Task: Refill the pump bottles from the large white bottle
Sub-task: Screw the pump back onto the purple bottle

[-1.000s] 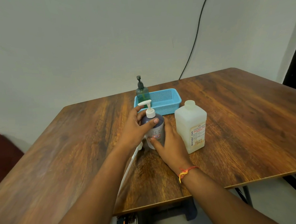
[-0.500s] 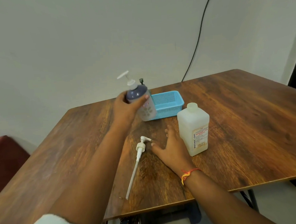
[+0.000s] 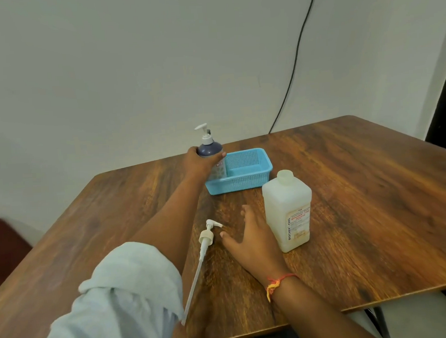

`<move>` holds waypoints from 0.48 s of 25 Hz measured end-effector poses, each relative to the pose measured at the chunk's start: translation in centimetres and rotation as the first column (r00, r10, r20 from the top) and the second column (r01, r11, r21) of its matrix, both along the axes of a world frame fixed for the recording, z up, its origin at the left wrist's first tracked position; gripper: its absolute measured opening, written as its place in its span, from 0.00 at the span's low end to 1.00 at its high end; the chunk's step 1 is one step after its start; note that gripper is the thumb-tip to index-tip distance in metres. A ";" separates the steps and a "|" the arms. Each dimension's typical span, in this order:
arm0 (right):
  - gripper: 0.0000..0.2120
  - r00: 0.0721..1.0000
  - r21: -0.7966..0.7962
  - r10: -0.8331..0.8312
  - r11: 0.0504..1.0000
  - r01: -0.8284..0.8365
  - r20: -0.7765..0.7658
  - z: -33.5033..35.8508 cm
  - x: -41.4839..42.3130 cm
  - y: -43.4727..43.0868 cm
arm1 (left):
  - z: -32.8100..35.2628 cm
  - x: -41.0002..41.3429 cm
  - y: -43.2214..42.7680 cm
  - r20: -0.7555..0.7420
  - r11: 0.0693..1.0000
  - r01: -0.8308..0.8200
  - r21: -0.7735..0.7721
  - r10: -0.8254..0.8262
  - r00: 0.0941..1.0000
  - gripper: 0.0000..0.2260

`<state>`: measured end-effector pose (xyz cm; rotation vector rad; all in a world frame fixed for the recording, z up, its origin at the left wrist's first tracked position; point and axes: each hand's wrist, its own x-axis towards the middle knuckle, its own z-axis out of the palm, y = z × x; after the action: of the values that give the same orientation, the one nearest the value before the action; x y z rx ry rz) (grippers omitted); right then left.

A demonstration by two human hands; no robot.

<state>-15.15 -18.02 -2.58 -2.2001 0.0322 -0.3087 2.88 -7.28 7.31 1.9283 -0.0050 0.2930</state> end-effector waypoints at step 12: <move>0.38 0.998 0.017 -0.002 1.000 0.001 0.071 -0.2 0.1 0.1 | -0.5 -2.4 0.8 -0.117 0.972 0.108 0.210 -0.085 0.990 0.23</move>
<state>-15.01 -17.94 -2.76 -2.1705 -0.0025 -0.3854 0.52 -6.48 6.84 2.1501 -0.0623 0.1269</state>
